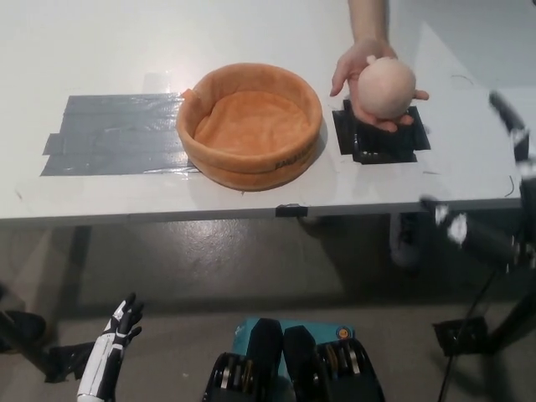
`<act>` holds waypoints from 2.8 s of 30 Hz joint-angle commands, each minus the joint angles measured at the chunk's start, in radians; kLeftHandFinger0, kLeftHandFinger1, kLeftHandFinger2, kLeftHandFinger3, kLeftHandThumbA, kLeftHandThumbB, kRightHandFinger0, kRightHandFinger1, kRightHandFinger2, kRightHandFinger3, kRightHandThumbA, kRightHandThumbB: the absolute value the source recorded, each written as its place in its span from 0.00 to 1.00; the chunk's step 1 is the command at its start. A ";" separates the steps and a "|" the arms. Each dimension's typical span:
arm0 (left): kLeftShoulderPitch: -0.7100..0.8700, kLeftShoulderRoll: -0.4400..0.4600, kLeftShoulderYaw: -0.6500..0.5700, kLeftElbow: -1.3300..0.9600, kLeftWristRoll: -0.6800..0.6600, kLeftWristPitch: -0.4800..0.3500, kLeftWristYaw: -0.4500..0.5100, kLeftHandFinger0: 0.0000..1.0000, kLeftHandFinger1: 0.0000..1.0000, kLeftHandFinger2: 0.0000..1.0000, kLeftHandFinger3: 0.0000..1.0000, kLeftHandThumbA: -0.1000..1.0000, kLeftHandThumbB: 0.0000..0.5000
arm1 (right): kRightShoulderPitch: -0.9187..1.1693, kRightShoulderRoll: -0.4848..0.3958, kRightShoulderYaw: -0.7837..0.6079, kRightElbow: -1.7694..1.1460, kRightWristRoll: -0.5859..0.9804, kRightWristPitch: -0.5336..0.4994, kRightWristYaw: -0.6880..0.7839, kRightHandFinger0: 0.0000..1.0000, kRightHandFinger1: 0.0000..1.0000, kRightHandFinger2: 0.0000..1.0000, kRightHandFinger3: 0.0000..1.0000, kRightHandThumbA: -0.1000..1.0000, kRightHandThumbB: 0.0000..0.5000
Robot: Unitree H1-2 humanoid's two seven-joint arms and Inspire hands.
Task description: A person hands a emotional support dumpling to the robot which it grabs with its right hand and places in the soft place kept infront of it in the centre of the desk
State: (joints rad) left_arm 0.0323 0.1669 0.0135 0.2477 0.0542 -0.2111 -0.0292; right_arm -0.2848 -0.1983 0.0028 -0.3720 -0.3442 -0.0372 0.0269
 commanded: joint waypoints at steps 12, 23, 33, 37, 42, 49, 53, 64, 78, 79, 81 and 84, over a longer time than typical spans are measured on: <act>-0.007 0.002 0.019 -0.024 0.001 -0.027 0.016 1.00 1.00 1.00 1.00 1.00 0.95 | -0.519 -0.160 0.133 0.365 -0.173 0.336 0.191 1.00 1.00 1.00 1.00 0.94 0.65; -0.005 -0.003 0.019 -0.029 -0.004 -0.029 0.009 1.00 1.00 1.00 1.00 1.00 0.96 | -0.744 -0.177 0.236 0.755 -0.184 0.339 0.212 1.00 1.00 1.00 1.00 0.93 0.66; -0.031 0.006 0.018 -0.025 -0.004 -0.023 0.001 1.00 1.00 1.00 1.00 1.00 1.00 | -0.830 -0.137 0.276 0.978 -0.164 0.311 0.190 1.00 1.00 1.00 1.00 0.97 0.72; -0.037 0.005 0.018 -0.028 -0.004 -0.022 0.002 1.00 1.00 1.00 1.00 1.00 0.99 | -0.847 -0.108 0.275 1.041 -0.147 0.302 0.179 1.00 1.00 1.00 1.00 0.96 0.72; -0.044 0.004 0.019 -0.029 -0.010 -0.016 -0.001 1.00 1.00 1.00 1.00 1.00 0.99 | -0.856 -0.091 0.259 1.059 -0.111 0.298 0.203 1.00 1.00 1.00 1.00 1.00 0.79; -0.045 0.009 0.018 -0.031 -0.009 -0.013 -0.005 1.00 1.00 1.00 1.00 1.00 0.99 | -0.847 -0.073 0.210 0.982 -0.048 0.339 0.237 1.00 1.00 1.00 1.00 1.00 0.73; -0.046 0.014 0.018 -0.033 0.001 -0.010 -0.002 1.00 1.00 1.00 1.00 1.00 0.97 | -0.854 -0.087 0.212 0.919 -0.044 0.354 0.278 1.00 1.00 1.00 1.00 1.00 0.69; -0.042 0.009 0.017 -0.037 0.001 -0.008 0.000 1.00 1.00 1.00 1.00 1.00 0.95 | -0.864 -0.086 0.210 0.896 -0.022 0.387 0.312 1.00 1.00 1.00 1.00 1.00 0.77; -0.048 0.011 0.020 -0.030 0.002 -0.016 0.003 1.00 1.00 1.00 1.00 1.00 0.96 | -0.912 -0.091 0.299 1.124 -0.102 0.325 0.250 1.00 1.00 1.00 1.00 0.99 0.73; -0.048 0.011 0.020 -0.029 0.002 -0.016 0.003 1.00 1.00 1.00 1.00 1.00 0.95 | -0.914 -0.091 0.313 1.141 -0.114 0.323 0.246 1.00 1.00 1.00 1.00 1.00 0.73; -0.048 0.012 0.019 -0.026 0.007 -0.021 0.004 1.00 1.00 1.00 1.00 1.00 0.94 | -0.919 -0.091 0.331 1.176 -0.121 0.310 0.241 1.00 1.00 1.00 1.00 1.00 0.72; -0.052 0.011 0.018 -0.024 0.005 -0.020 0.003 1.00 1.00 1.00 1.00 1.00 0.94 | -0.922 -0.091 0.346 1.210 -0.122 0.298 0.237 1.00 1.00 1.00 1.00 1.00 0.68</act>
State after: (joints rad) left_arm -0.0072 0.1660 0.0268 0.2442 0.0535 -0.2092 -0.0296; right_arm -1.1261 -0.2684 0.3360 0.8242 -0.4352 0.3160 0.3033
